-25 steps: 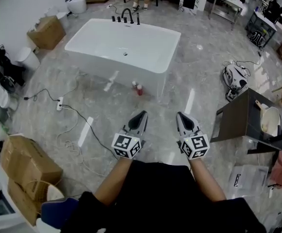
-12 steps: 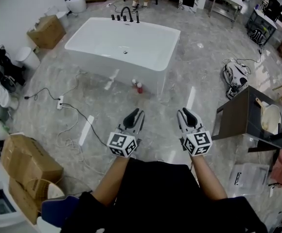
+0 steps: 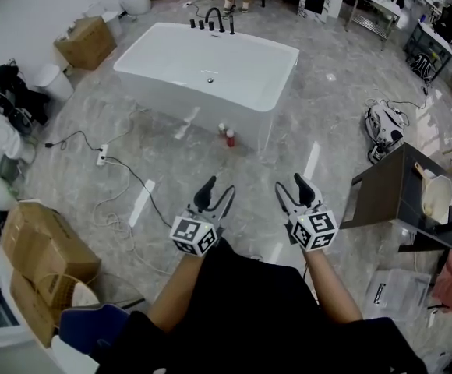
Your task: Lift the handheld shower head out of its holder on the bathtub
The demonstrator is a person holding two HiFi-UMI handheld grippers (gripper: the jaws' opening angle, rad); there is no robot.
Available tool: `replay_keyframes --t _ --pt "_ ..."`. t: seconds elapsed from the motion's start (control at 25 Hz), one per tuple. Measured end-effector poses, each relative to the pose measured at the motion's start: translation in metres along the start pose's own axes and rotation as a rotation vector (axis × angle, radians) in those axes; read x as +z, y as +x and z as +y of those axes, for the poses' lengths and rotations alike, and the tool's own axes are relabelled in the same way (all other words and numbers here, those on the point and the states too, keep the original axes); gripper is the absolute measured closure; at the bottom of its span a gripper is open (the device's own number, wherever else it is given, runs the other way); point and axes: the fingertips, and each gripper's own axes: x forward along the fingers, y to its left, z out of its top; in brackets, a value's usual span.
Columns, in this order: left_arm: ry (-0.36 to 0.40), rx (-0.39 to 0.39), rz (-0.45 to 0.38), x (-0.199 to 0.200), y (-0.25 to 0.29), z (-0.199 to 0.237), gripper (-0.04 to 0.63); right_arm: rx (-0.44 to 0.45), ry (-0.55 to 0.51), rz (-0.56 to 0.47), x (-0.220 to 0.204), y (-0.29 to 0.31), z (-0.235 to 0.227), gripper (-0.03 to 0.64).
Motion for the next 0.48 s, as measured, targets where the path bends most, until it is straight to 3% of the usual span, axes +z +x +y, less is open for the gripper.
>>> replay_keyframes --t 0.48 --pt "0.010 0.089 -0.002 -0.001 -0.025 0.043 0.377 0.085 -0.002 0.082 -0.028 0.032 0.031 0.402"
